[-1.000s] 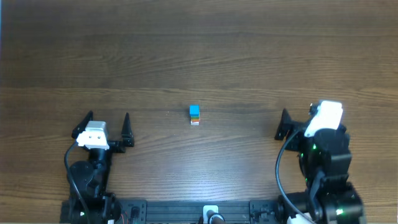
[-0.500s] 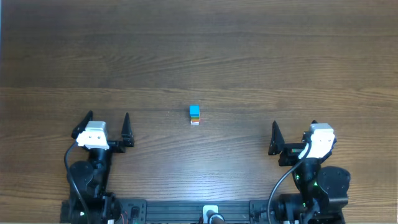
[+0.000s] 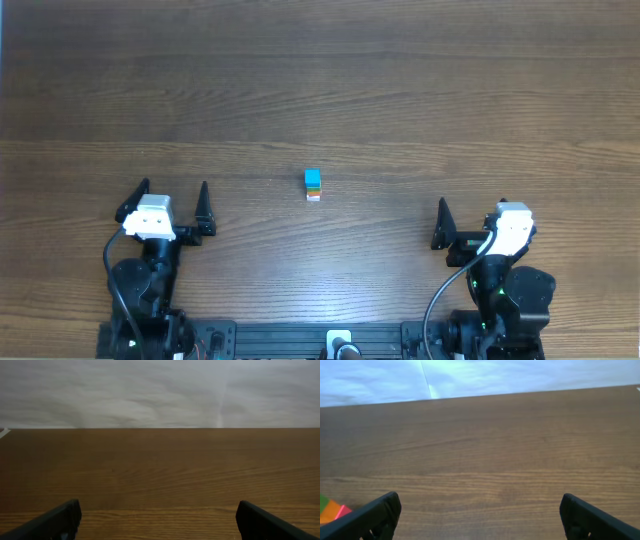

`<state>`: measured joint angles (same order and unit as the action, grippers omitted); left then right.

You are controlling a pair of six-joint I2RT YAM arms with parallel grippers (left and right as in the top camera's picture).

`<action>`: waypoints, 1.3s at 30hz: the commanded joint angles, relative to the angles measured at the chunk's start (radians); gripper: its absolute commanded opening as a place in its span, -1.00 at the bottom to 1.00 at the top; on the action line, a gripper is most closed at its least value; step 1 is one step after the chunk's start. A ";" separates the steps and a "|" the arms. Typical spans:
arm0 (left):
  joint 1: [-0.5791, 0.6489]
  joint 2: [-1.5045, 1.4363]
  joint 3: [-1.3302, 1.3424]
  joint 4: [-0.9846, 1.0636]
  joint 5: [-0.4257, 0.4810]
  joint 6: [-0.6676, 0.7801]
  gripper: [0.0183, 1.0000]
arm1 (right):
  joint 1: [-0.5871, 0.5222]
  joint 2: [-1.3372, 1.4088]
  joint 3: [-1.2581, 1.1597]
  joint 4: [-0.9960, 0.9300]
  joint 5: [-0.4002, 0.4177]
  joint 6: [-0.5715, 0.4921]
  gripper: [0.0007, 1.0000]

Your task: Stack Cubes

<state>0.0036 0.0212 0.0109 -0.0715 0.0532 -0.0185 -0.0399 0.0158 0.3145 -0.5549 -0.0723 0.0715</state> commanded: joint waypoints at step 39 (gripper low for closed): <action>0.007 -0.008 -0.005 -0.002 0.010 0.011 1.00 | 0.043 -0.010 -0.310 0.492 -0.006 -0.109 0.99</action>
<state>0.0036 0.0212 0.0109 -0.0715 0.0536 -0.0185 -0.0036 0.0158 0.0135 -0.0662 -0.0704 -0.0731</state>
